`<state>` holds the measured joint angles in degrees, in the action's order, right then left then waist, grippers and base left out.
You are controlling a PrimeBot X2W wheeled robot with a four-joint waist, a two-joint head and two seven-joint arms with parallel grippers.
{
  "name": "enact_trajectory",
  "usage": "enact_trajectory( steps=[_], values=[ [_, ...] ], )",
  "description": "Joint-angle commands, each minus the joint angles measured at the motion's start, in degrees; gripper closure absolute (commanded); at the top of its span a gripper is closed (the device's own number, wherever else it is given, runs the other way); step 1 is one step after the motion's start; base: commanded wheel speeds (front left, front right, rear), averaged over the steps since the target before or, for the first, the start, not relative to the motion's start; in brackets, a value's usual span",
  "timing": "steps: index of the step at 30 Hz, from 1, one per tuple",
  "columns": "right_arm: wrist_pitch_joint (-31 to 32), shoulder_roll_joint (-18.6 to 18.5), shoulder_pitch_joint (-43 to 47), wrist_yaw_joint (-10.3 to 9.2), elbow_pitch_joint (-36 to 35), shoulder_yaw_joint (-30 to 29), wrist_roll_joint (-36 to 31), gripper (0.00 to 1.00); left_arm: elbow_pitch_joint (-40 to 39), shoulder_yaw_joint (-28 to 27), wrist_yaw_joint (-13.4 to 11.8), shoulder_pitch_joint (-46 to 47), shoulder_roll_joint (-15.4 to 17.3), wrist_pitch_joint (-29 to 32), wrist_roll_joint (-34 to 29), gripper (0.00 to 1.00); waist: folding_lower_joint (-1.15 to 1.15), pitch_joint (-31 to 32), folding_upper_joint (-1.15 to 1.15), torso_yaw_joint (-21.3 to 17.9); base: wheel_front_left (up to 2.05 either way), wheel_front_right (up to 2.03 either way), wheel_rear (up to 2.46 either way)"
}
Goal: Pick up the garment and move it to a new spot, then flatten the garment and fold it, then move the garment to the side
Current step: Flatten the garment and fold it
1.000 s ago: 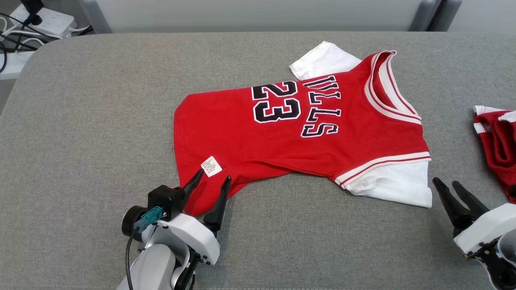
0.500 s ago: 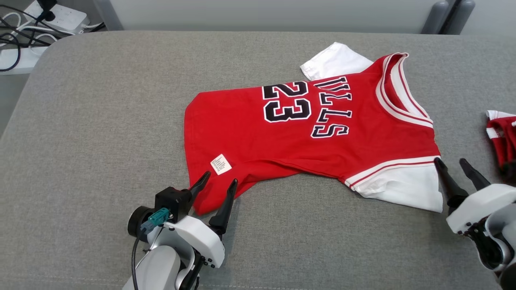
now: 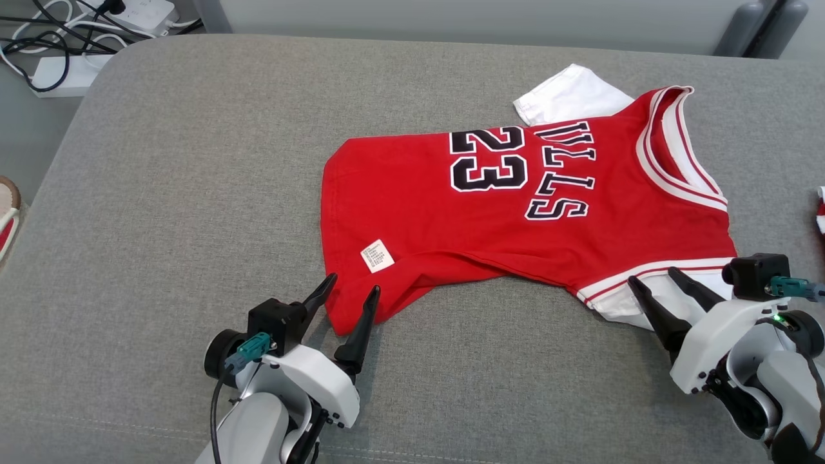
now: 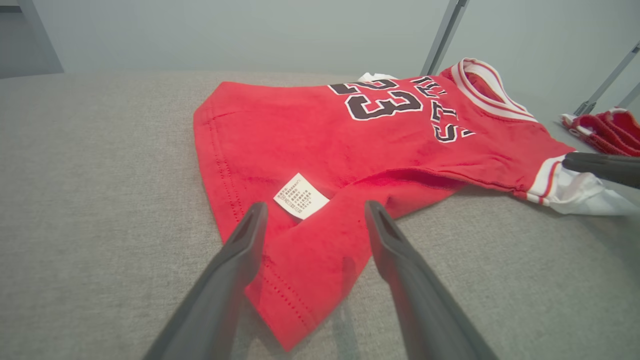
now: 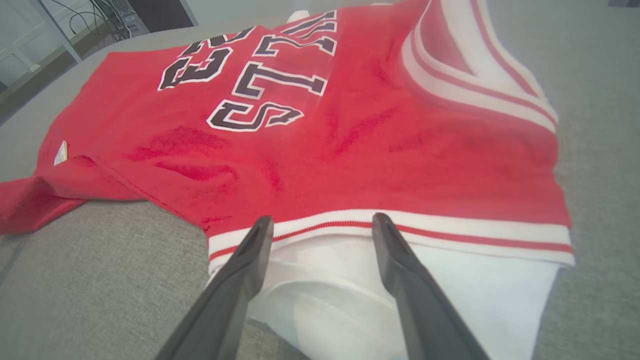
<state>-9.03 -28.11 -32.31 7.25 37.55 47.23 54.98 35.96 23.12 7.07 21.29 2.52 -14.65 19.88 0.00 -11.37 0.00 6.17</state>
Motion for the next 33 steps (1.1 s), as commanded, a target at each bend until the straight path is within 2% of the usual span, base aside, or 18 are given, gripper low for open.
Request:
enact_trajectory(
  steps=[1, 12, 18, 26, 33],
  values=[
    [0.39, -1.72, 1.18, 0.24, -1.39, 0.96, 0.23, 0.0, -1.22, -1.99, 0.42, 0.3, 0.45, -0.35, 0.12, 0.0, 0.0, 0.0, 0.0, -0.16, 0.0, 0.0, 0.0],
    [7.65, -7.17, 2.35, 0.24, -8.83, 8.19, 0.62, 0.0, -1.09, -2.55, 0.42, 0.48, 0.39, -0.35, 0.17, 0.0, 0.0, 1.01, 0.0, -2.37, 0.0, 0.0, 0.0],
    [12.03, -9.71, 4.61, 0.24, -12.39, 8.77, 3.96, 0.0, -0.95, -2.86, 0.42, -0.09, 0.37, -0.35, 0.2, 0.0, 0.0, 1.9, 0.0, -3.4, 0.0, 0.0, 0.0],
    [5.23, -10.25, 7.04, 0.24, -11.58, 3.06, 3.91, 0.0, -1.24, -2.84, 0.42, -0.34, 0.37, -0.35, 0.09, 0.0, 0.0, 2.3, 0.0, -5.05, 0.0, 0.0, 0.0],
    [1.37, -8.41, 10.09, 0.24, -7.64, -1.82, 5.55, 0.0, -1.22, -2.96, 0.42, -0.46, 0.36, -0.35, -0.35, 0.0, 0.0, 2.06, 0.0, -6.15, 0.0, 0.0, 0.0]
  ],
)
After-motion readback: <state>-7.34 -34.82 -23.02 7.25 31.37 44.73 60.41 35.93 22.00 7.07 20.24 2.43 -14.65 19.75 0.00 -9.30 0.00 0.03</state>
